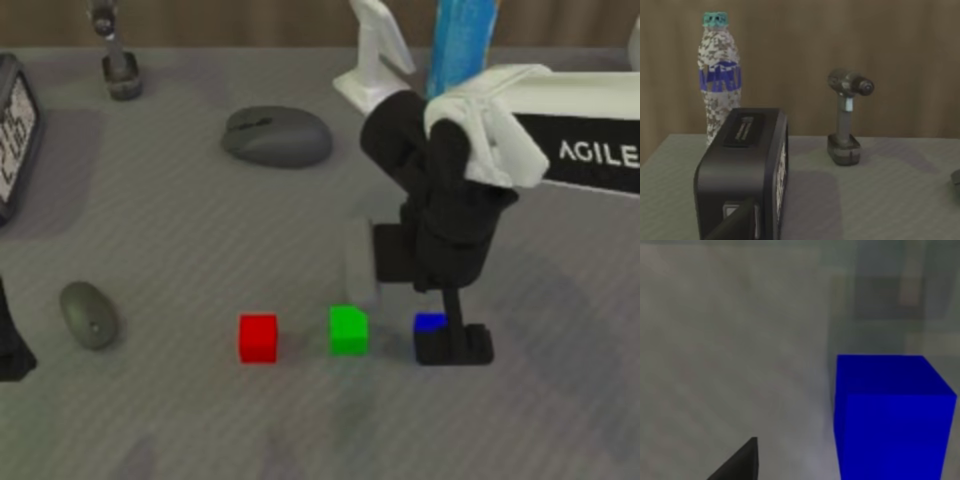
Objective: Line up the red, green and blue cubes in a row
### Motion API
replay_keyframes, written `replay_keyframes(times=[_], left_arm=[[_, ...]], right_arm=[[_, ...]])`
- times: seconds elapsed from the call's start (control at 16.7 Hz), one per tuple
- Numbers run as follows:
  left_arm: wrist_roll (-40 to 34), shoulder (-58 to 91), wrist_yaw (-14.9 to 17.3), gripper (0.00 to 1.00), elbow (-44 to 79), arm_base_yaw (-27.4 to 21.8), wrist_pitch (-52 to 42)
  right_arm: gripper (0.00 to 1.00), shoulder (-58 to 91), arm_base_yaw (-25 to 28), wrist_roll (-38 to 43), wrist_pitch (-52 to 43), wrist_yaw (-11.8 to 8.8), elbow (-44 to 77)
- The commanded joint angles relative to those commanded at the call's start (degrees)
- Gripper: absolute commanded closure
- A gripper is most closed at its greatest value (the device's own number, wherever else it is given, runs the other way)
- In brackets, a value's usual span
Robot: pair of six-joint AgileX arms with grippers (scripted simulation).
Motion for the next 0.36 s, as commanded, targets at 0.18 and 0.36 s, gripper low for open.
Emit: replay_keyframes(times=[0.18,0.36], left_arm=[[0.0,0.0,0.0,0.0,0.0,0.0,0.0],[0.0,0.0,0.0,0.0,0.0,0.0,0.0]], right_arm=[[0.0,-2.14,0.03,0.02,-6.13,-0.02,3.57],[0.0,-3.18,0.05,0.05,-8.12,-0.02,4.91]])
